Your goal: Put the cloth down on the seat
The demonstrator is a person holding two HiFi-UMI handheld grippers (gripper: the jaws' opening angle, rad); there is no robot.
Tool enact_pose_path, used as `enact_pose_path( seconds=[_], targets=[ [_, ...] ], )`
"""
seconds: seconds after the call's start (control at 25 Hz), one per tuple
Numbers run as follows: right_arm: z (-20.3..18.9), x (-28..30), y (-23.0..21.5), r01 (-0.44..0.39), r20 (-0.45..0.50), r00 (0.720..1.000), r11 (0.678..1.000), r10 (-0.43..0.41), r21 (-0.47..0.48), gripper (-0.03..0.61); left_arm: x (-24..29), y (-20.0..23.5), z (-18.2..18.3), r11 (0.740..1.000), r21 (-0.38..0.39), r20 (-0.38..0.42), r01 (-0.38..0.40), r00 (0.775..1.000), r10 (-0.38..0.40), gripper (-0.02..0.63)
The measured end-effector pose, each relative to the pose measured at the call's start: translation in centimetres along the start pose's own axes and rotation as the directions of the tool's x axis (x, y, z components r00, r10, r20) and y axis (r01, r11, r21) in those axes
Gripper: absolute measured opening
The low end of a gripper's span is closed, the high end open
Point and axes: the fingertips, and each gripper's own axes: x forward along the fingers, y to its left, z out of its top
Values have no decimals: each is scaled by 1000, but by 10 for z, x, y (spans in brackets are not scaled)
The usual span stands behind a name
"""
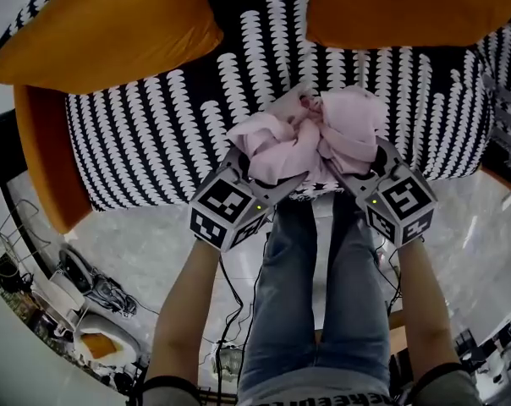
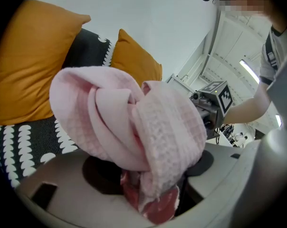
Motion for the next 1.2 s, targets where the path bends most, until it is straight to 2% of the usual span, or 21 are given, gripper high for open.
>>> enact_pose_path(
  seconds=[0.28,0.64,0.88,1.04,1.2],
  targets=[
    [-22,30,-16,9,-27,1000,1000,-8,20,253,21,26,-23,1000,-21,-18,-22,1000,22,353],
    [-15,38,-37,35,-15,999,998,-35,44,253,33,49,-17,997,-54,-38,-53,998,51,353],
    [0,35,-40,51,-19,999,998,-50,46,255,23,58,-6,995,-63,-29,-80,997,78,353],
    [-5,37,-43,56,-8,998,997,-56,50,255,16,68,-14,990,-74,-22,-118,993,117,350],
    [-6,31,-44,71,-13,997,996,-71,52,256,4,75,-18,982,-115,-3,-150,989,150,316]
  ],
)
